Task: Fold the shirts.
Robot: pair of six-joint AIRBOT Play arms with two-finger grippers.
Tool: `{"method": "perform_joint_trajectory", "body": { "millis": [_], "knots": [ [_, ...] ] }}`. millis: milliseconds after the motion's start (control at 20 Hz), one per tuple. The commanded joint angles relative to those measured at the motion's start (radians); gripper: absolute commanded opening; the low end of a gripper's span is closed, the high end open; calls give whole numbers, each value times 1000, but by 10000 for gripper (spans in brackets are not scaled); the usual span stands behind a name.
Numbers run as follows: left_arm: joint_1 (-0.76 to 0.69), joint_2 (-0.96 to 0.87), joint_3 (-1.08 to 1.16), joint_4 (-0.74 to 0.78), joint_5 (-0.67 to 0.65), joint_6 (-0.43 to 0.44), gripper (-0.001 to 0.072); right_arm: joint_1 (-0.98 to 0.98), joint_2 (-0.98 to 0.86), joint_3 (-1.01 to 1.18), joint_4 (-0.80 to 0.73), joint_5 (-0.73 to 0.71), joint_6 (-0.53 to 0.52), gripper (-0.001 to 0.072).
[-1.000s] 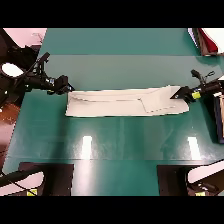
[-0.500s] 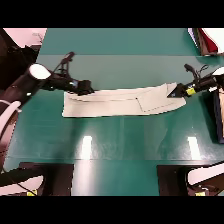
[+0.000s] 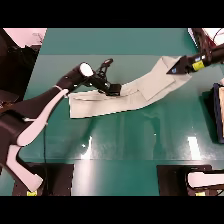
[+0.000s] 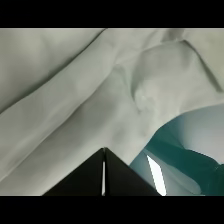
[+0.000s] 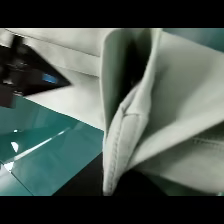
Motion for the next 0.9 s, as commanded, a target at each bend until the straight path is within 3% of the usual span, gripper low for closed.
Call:
{"method": "perform_joint_trajectory", "body": {
  "millis": [0, 400, 850],
  "knots": [
    [-23, -106, 74, -14, 21, -45, 23, 97, 17, 135, 0, 12, 70, 16],
    [-21, -111, 74, -19, 86, -47, 24, 242, 4, 179, -7, -5, 71, 16],
    [34, 58, 93, 185, -107, -37, 23, 283, -37, 179, -5, -18, 59, 16]
  ]
}}
